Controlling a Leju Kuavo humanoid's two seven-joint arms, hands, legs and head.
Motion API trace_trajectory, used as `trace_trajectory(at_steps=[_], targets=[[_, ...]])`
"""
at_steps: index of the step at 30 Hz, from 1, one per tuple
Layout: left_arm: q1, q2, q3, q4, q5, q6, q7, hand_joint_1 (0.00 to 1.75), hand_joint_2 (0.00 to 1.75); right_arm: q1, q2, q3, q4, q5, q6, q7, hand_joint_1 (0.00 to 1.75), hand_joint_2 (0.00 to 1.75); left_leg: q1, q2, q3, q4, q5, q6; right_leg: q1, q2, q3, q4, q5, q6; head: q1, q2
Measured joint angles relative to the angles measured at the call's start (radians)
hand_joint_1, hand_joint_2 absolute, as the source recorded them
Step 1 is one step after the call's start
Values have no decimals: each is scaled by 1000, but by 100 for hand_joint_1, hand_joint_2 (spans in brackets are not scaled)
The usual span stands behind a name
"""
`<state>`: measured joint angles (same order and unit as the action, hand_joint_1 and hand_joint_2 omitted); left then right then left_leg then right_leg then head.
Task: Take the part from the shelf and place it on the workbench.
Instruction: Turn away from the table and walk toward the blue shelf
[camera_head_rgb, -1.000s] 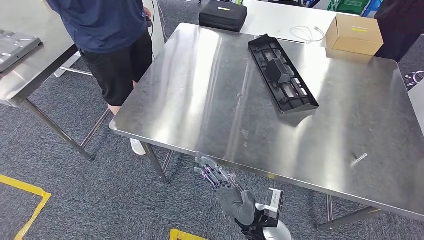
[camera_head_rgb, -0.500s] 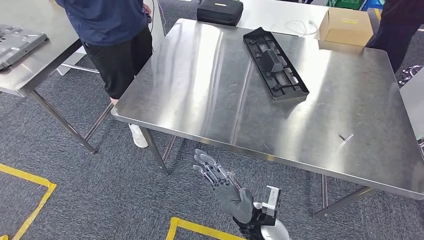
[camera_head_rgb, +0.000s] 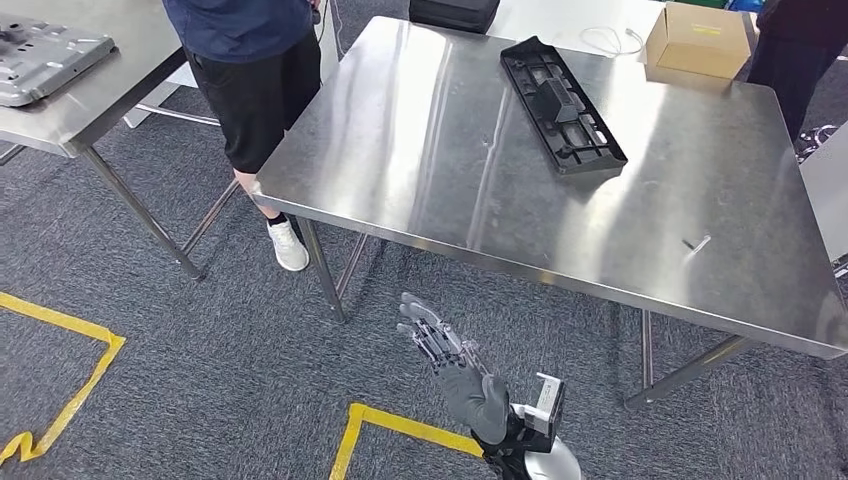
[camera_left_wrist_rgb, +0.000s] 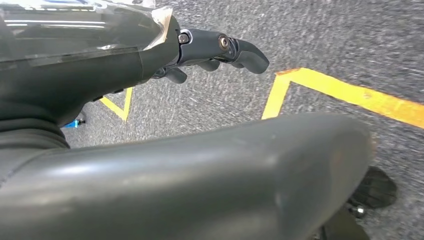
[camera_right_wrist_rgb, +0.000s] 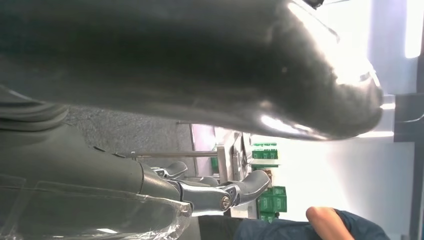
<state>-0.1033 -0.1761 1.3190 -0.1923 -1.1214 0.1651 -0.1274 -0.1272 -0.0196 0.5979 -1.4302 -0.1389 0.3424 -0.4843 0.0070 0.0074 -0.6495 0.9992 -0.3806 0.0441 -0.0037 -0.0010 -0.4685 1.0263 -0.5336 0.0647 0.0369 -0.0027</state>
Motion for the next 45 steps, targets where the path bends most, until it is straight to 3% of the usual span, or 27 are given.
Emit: trace_trajectory(at_steps=[2, 4, 6, 8, 10, 11, 12, 15, 16, 19, 21, 23, 25, 26, 27, 29, 31, 33, 35, 36, 37, 39, 40, 41, 42, 44, 45], targets=[[0, -1, 0, 0, -1, 0, 0, 0, 0, 0, 1, -1, 0, 2, -1, -2, 0, 0, 1, 1, -5, -8, 23, -12, 9, 1, 41, -78, -4, -14, 1, 0], [1, -2, 0, 0, -1, 0, 0, 0, 0, 0, 1, -2, 0, 3, -1, -3, 0, 0, 2, 1, -9, -20, 36, -23, 6, 1, 31, -87, 15, -25, 3, 0], [1, -2, 0, 0, -1, 0, 0, 0, 0, 0, 2, -2, 0, 4, -2, -4, 0, 0, 3, -3, -25, 13, -12, -34, -5, -1, 18, -95, 37, -45, 0, 0], [2, -2, 0, 0, -1, 0, 0, 0, 0, 1, 3, -2, 2, 9, -5, -7, 0, 0, 5, -6, -60, 132, -109, -42, -7, -4, -3, -92, 55, -58, -6, 0], [3, -1, 0, 0, -1, 0, 0, 0, 0, 2, 3, -2, 6, 15, -9, -13, 0, 0, 7, -6, -83, 254, -163, -48, -7, -6, -27, -83, 68, -57, -10, 0], [3, -1, 0, 0, -2, 0, 0, 0, 0, 3, 3, -2, 8, 18, -10, -15, 0, 0, 8, -6, -74, 270, -161, -50, -7, -7, -40, -76, 72, -55, -11, 0], [3, -1, 0, 0, -3, 0, 0, 0, 0, 3, 3, -2, 9, 20, -11, -18, 0, 0, 11, -6, -42, 241, -143, -52, -9, -7, -50, -68, 75, -52, -11, 0], [1, -1, -1, 0, -8, -3, 0, 0, 0, 2, 3, -3, 10, 23, -14, -22, 0, 0, 17, -10, 90, 57, -103, -51, -9, -7, -77, -43, 78, -45, -12, 0], [1, -1, -2, 0, -9, -4, 0, 0, 0, 2, 3, -3, 10, 24, -15, -23, 0, 0, 16, -13, 108, 25, -104, -48, -7, -7, -83, -38, 81, -40, -13, 0], [1, 0, -4, 0, -10, -8, 0, 0, 0, 2, 3, -3, 11, 27, -16, -25, 0, 0, 9, -14, 101, 15, -98, -29, -5, -6, -95, -30, 90, -20, -14, 0], [-1, 1, -5, 0, -10, -11, 0, 0, 0, 2, 2, -3, 11, 29, -16, -26, 0, 0, 9, -10, 88, 10, -83, -7, -7, -4, -113, 4, 56, -19, -11, 0], [-3, 1, -5, 0, -10, -12, 0, 0, 0, 2, 0, -3, 12, 30, -16, -26, 0, 0, 7, -7, 64, 8, -62, 8, -7, -3, -150, 109, -26, -31, -7, 0], [-2, 2, -5, 0, -10, -12, 0, 0, 0, 3, -1, -4, 14, 31, -17, -26, 0, 0, 4, -4, 32, 8, -38, 12, -7, -2, -177, 228, -84, -33, -5, 0], [-2, 2, -6, 0, -10, -12, 0, 0, 0, 3, -2, -3, 15, 31, -17, -26, 0, 0, 3, -3, 15, 9, -26, 11, -7, -2, -173, 256, -82, -26, -5, 0], [-2, 2, -6, 0, -10, -12, 0, 0, 0, 3, -2, -3, 15, 31, -17, -26, 0, 0, 3, -2, -1, 9, -13, 10, -7, -2, -154, 255, -64, -16, -5, 0], [-2, 1, -6, 0, -10, -12, 0, 0, 0, 2, -2, -3, 16, 31, -18, -26, 0, 0, 3, -1, -30, 9, 14, 5, -6, -2, -66, 155, -17, -4, -5, 0], [-2, 0, -6, 0, -10, -13, 0, 0, 0, 1, -2, -4, 16, 31, -18, -26, 0, 0, 2, -2, -45, 8, 39, -6, 1, -2, 44, -6, -25, -15, -6, 0], [-2, -1, -6, 0, -10, -13, 0, 0, 0, 0, -1, -4, 16, 31, -18, -27, 0, 0, 3, -1, -46, -1, 65, -19, 11, 0, 86, -86, -45, -30, -6, 0], [-1, 0, -6, 0, -10, -13, 0, 0, 0, 1, 0, -4, 17, 31, -18, -28, 0, 0, 6, -2, -52, -11, 74, -31, 6, 0, 66, -86, -24, -40, -5, 0], [0, 0, -6, 0, -10, -13, 1, 0, 0, 2, 1, -4, 17, 31, -18, -28, 0, 0, 7, -4, -61, 1, 48, -36, 2, -1, 52, -85, -10, -50, -7, 0], [2, 0, -6, 0, -10, -12, 1, 0, 0, 2, 2, -4, 17, 31, -18, -28, 0, 0, 8, -6, -72, 31, 2, -40, -3, -2, 37, -86, 5, -60, -11, 0], [3, 0, -6, 0, -10, -12, 2, 0, 0, 2, 3, -4, 17, 32, -18, -28, 0, 0, 11, -8, -97, 153, -111, -48, -4, -6, 9, -83, 30, -72, -17, 0], [3, 0, -6, 0, -10, -12, 2, 0, 0, 3, 3, -4, 17, 32, -18, -28, 0, 0, 12, -9, -104, 221, -140, -52, -3, -8, -5, -79, 41, -73, -19, 0], [3, 1, -6, 0, -10, -12, 2, 0, 0, 3, 3, -4, 17, 32, -18, -28, 0, 0, 13, -9, -105, 274, -144, -55, -2, -9, -21, -73, 52, -71, -19, 0], [2, 1, -6, 0, -10, -12, 2, 0, 0, 3, 3, -4, 17, 32, -18, -28, 0, 0, 15, -9, -93, 300, -126, -58, -2, -11, -39, -64, 61, -68, -19, 0], [2, 2, -6, 0, -10, -12, 2, 0, 0, 3, 3, -4, 17, 31, -18, -28, 0, 0, 21, -9, -13, 241, -83, -62, -4, -11, -78, -41, 74, -58, -20, 0], [0, 2, -7, 0, -10, -12, 2, 0, 0, 3, 3, -4, 17, 31, -18, -28, 0, 0, 22, -10, 45, 170, -87, -62, -3, -10, -95, -30, 80, -51, -21, 0]])
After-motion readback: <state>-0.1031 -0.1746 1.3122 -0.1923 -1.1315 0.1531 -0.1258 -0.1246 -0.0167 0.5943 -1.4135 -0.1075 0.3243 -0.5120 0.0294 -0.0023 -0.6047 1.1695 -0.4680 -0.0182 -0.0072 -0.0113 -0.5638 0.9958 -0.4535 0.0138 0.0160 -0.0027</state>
